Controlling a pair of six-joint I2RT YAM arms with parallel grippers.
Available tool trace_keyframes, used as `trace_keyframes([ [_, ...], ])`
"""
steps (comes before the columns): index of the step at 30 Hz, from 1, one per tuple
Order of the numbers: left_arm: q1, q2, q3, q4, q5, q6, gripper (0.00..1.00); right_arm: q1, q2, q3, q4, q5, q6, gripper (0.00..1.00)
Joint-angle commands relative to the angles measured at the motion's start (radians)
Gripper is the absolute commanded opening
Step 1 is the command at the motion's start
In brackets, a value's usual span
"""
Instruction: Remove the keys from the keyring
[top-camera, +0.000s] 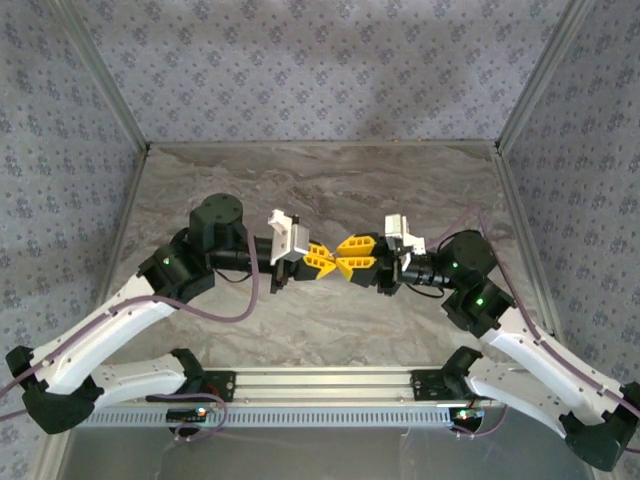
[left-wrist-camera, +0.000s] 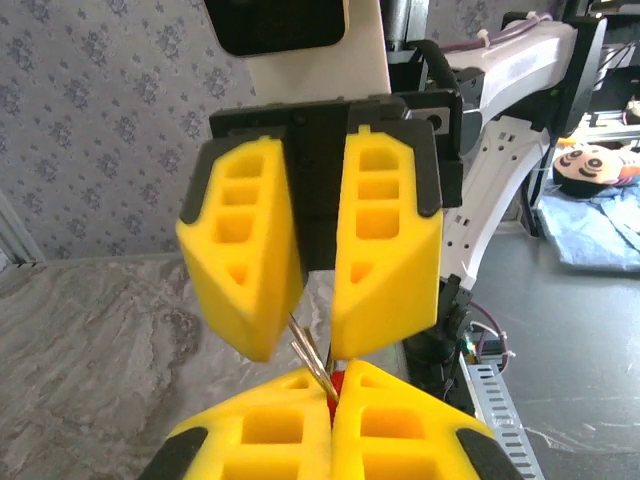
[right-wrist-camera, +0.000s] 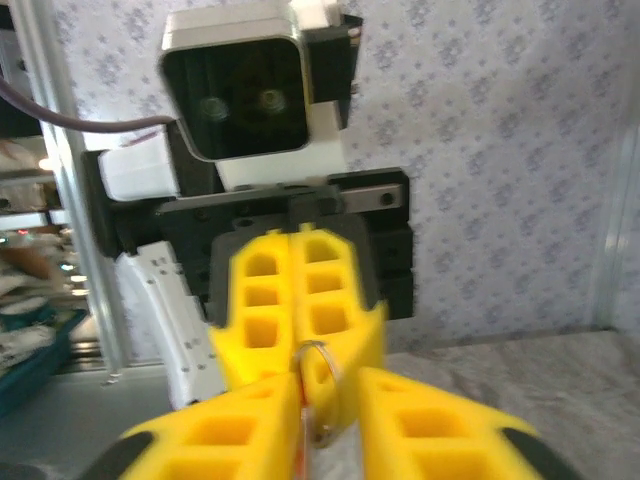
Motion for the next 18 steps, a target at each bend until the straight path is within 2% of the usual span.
trace_keyframes([
  [1,0.007,-0.002,-0.014,0.049,-0.031,-0.020,0.00,0.000,-0.053,-0.013,-0.051,0.039,-0.011,0.33],
  [8,0.025,-0.005,-0.044,0.129,-0.025,-0.072,0.00,-0.002,-0.083,-0.079,-0.019,0.070,0.033,0.33],
  [18,0.027,-0.002,-0.043,0.143,0.004,-0.092,0.00,0.020,-0.018,-0.088,0.076,0.098,0.050,0.14],
])
